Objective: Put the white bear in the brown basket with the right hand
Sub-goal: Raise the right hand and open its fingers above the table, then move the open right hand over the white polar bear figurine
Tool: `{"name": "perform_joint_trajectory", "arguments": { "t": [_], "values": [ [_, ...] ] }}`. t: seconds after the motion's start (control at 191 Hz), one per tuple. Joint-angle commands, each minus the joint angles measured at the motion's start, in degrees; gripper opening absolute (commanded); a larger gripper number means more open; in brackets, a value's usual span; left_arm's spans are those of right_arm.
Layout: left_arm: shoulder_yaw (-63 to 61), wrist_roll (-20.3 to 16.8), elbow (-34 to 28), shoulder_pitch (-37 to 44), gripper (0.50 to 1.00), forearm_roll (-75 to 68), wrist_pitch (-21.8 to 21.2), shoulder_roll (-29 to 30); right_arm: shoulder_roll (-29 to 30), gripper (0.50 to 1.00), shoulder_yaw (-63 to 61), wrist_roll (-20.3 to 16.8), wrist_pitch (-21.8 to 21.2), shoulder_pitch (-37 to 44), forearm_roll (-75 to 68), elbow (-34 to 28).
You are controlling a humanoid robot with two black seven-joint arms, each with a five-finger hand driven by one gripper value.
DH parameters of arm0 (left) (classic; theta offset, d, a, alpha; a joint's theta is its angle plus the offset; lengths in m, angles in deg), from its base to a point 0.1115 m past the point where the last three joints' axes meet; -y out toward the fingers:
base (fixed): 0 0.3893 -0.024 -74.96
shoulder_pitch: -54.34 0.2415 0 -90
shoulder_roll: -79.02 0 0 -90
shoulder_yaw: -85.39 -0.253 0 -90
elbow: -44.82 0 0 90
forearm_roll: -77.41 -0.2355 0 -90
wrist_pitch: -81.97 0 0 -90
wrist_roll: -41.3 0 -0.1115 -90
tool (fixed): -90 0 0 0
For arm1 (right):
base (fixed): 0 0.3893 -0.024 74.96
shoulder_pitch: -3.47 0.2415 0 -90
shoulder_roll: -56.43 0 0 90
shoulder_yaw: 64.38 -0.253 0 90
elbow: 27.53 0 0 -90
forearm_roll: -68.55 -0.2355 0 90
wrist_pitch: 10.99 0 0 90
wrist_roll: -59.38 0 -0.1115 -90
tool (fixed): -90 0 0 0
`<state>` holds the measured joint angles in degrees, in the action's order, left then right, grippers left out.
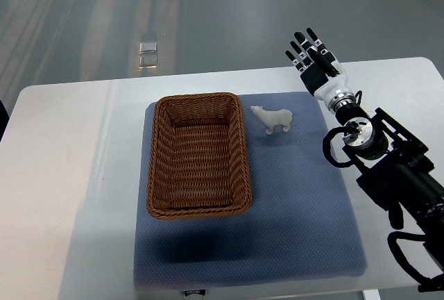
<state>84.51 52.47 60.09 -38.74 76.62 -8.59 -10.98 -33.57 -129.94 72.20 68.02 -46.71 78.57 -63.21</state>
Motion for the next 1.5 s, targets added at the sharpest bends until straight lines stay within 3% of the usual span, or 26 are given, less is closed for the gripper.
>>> {"name": "perform_joint_trajectory", "arguments": {
  "t": [0.0, 0.378, 0.556, 0.776, 1.028, 1.112, 1.159, 1.248, 1.494],
  "values": [
    [0.0, 0.0, 0.0, 0.0, 1.0, 0.0, -0.1, 0.0, 0.0, 0.923, 0.4, -0.1, 0.0, 0.1, 0.0, 0.0],
    [0.1, 0.0, -0.1, 0.0, 1.0, 0.1, -0.1, 0.0, 0.0, 0.921, 0.9, -0.2, -0.5, 0.3, 0.7, -0.1],
    [0.0, 0.0, 0.0, 0.0, 1.0, 0.1, -0.1, 0.0, 0.0, 0.921, 7.7, -2.5, -0.5, 2.4, 2.1, -0.3],
    [0.1, 0.0, 0.0, 0.0, 1.0, 0.1, -0.1, 0.0, -10.1, 0.921, 23.8, -3.8, -2.5, 10.0, 12.4, -0.5],
    [-0.1, 0.0, 0.1, 0.0, 1.0, 0.1, -0.1, 0.0, -17.3, 0.921, 45.4, -12.5, -11.4, 24.2, 34.8, -1.0],
    [-0.1, 0.0, 0.2, 0.0, 1.0, 0.1, -0.1, 0.0, -18.4, 0.921, 51.4, -18.4, -16.3, 29.0, 40.7, -2.3],
    [-0.1, 0.0, 0.2, 0.0, 1.0, 0.1, -0.1, 0.0, -19.6, 0.921, 55.4, -24.0, -19.6, 32.7, 42.4, -4.6],
    [-0.1, 0.0, 0.1, 0.0, 1.0, 0.1, -0.1, 0.0, -20.1, 0.919, 58.3, -29.8, -20.7, 35.9, 42.2, -6.9],
    [-0.1, 0.0, 0.1, 0.0, 1.0, 0.1, -0.1, 0.0, -18.5, 0.915, 58.1, -31.7, -19.4, 35.6, 37.6, -8.3]
  ]
}}
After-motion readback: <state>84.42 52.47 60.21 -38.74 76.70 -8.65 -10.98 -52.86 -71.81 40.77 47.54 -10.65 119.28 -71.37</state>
